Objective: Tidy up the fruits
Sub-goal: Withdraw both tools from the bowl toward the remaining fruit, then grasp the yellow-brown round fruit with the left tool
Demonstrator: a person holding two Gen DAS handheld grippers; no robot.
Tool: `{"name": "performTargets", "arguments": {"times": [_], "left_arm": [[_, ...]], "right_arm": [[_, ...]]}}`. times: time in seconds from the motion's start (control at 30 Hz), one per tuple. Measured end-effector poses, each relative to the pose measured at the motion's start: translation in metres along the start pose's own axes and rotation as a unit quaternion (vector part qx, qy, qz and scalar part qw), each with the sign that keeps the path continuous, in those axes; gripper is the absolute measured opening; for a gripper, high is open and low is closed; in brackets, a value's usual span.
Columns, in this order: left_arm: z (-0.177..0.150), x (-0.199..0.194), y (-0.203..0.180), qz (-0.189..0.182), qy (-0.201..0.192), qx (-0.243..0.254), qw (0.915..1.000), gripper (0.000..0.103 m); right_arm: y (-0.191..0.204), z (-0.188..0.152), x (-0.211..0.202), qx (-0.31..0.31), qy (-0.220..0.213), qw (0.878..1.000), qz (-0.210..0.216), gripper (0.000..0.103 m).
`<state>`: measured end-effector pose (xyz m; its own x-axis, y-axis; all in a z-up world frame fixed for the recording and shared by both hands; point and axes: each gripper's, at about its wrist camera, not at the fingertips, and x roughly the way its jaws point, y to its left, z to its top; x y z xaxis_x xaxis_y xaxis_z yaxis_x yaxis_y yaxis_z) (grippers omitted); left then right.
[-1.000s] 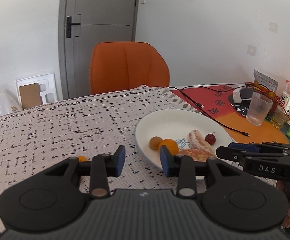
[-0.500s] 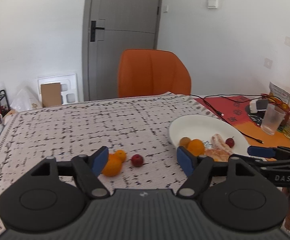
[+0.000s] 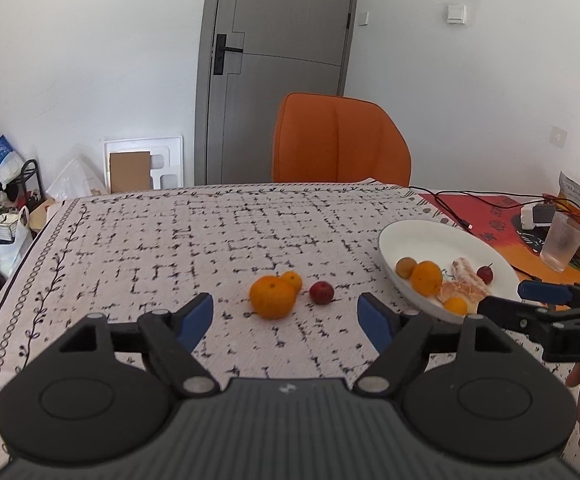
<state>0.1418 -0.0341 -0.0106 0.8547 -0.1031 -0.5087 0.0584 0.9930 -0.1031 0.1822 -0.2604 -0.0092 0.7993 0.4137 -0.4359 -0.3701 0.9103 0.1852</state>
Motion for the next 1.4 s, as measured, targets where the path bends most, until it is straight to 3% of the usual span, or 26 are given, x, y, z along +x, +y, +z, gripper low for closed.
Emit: {"name": "performTargets", "arguments": {"times": [0.47, 0.97, 1.27, 1.4], "left_arm": [[-0.028, -0.011, 0.027, 0.008, 0.021, -0.024, 0.9995, 0.077], [-0.044, 0.002, 0.027, -0.004, 0.039, -0.025, 0.9989, 0.063], [-0.051, 0.02, 0.025, -0.011, 0.062, -0.024, 0.9977, 0.048], [-0.054, 0.027, 0.026, -0.015, 0.072, -0.025, 0.9969, 0.028]], "right_arm": [[0.025, -0.008, 0.006, -0.007, 0.018, 1.0, 0.023, 0.103], [0.038, -0.016, 0.018, -0.022, 0.034, 0.999, 0.032, 0.103], [0.042, -0.017, 0.026, -0.03, 0.039, 0.998, 0.039, 0.103], [0.044, -0.017, 0.03, -0.035, 0.04, 0.998, 0.044, 0.103]]}}
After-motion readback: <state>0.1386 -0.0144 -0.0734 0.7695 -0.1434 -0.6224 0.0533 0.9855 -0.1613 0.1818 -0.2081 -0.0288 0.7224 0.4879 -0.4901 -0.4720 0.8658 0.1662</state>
